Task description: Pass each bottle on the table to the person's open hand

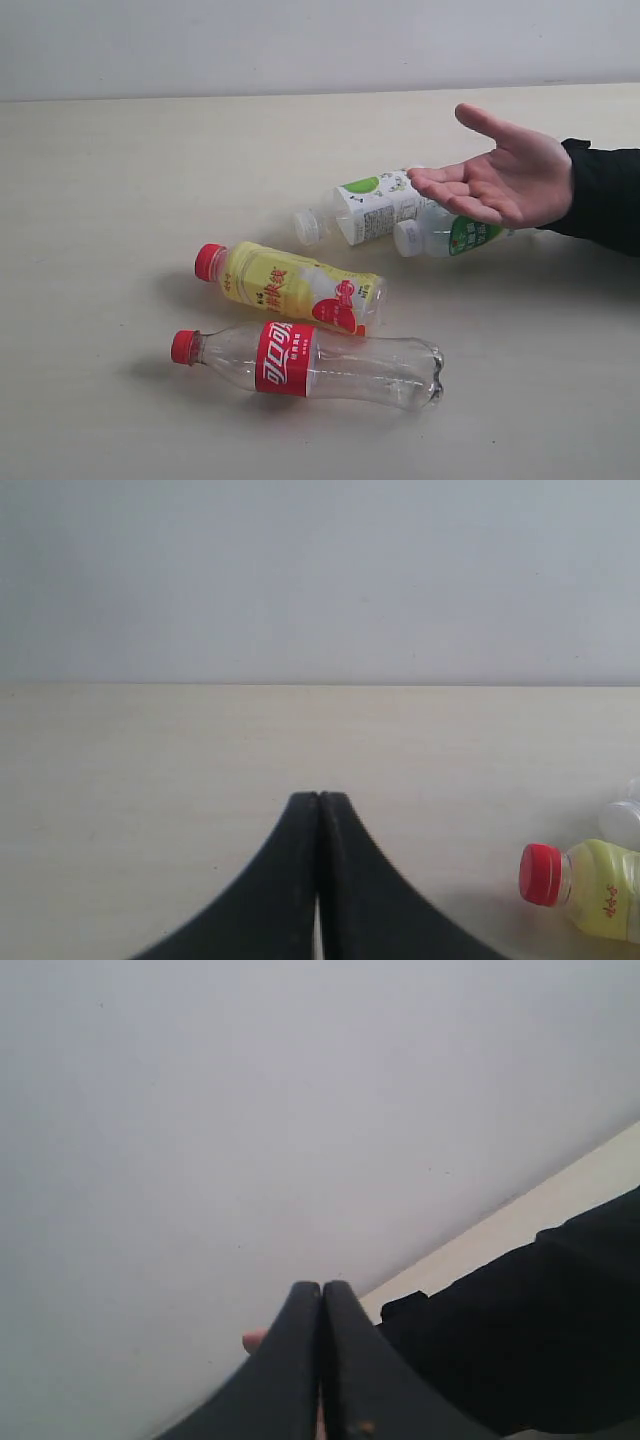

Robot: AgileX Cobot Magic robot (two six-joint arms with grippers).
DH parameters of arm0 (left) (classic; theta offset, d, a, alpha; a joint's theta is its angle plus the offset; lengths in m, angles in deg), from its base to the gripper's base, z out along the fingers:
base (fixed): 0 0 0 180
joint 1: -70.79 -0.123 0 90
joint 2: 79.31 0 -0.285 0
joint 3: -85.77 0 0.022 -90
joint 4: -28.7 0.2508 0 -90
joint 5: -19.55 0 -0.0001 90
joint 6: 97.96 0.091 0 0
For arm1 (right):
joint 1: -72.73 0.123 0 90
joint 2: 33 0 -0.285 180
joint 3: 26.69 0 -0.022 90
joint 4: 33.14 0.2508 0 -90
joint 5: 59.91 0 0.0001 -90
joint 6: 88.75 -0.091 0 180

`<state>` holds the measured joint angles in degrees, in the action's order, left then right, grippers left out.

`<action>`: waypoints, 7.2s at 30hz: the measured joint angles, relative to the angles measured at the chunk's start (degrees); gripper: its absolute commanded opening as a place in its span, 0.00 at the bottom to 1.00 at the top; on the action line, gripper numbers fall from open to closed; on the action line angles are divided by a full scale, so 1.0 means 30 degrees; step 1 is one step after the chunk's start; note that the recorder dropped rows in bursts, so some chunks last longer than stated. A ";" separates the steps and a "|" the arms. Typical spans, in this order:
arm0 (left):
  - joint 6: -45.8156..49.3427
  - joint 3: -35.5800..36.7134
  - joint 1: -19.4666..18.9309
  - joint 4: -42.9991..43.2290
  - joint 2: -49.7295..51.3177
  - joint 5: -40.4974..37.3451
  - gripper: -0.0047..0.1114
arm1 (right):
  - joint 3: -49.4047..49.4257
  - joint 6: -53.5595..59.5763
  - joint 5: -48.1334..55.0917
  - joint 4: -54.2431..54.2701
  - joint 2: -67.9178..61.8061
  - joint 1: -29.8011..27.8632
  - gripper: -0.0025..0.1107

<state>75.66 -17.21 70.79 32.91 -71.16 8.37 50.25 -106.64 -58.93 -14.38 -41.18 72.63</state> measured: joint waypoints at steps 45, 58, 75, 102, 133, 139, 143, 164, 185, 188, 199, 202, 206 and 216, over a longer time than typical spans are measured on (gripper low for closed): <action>0.0000 0.0000 0.0000 0.0000 0.0000 0.0000 0.04 | -1.8431 0.2816 1.1944 -1.5440 -1.2412 0.0034 0.02; 0.0000 0.0000 0.0000 0.0000 0.0000 0.0000 0.04 | -2.0067 1.3677 2.0160 -0.2155 -1.9083 0.5917 0.02; 0.0000 0.0000 0.0000 0.0000 0.0000 0.0000 0.04 | -2.0134 1.4552 2.0291 -0.2056 -2.5773 1.5771 0.27; 0.0000 0.0000 0.0000 0.0000 0.0000 0.0000 0.04 | -2.0134 1.5249 1.4757 -0.6446 -3.3147 1.8618 0.59; 0.0000 0.0000 0.0000 0.0000 0.0000 0.0000 0.04 | -2.0134 1.5181 1.2936 -0.6256 -3.5177 1.8618 0.63; 0.0000 0.0000 0.0000 0.0000 0.0000 0.0000 0.04 | -2.0134 1.4983 1.2857 -0.6256 -3.5188 1.8618 0.64; 0.0000 0.0000 0.0000 0.0000 0.0000 0.0000 0.04 | -2.0134 1.4811 1.2821 -0.6256 -3.5188 1.8618 0.64; 0.0000 0.0000 0.0000 0.0000 0.0000 0.0000 0.04 | -2.0134 1.4374 1.2787 -0.5793 -3.5669 1.8618 0.69; 0.0000 0.0000 0.0000 0.0000 0.0000 0.0000 0.04 | -2.0161 1.4334 1.2787 -0.5514 -3.6505 1.8618 0.62; 0.0000 0.0000 0.0000 0.0000 0.0000 0.0000 0.04 | -2.0161 1.4334 1.2787 -0.5514 -3.6505 1.8618 0.61; 0.0000 0.0000 0.0000 0.0000 0.0000 0.0000 0.04 | -2.0161 1.4334 1.2722 -0.5514 -3.6505 1.8618 0.02; 0.0000 0.0000 0.0000 0.0000 0.0000 0.0000 0.04 | -2.0161 1.4334 1.2722 -0.5514 -3.6505 1.8618 0.02; 0.0000 0.0000 0.0000 0.0000 0.0000 0.0000 0.04 | -2.0161 1.4334 1.2722 -0.5514 -3.6468 1.8618 0.02; 0.0000 0.0000 0.0000 0.0000 0.0000 0.0000 0.04 | -2.0161 1.4334 1.3514 -0.4500 -3.3446 1.8618 0.02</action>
<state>75.66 -17.21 70.79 32.91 -71.16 8.37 -10.23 -63.64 -18.39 -27.87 -141.52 128.48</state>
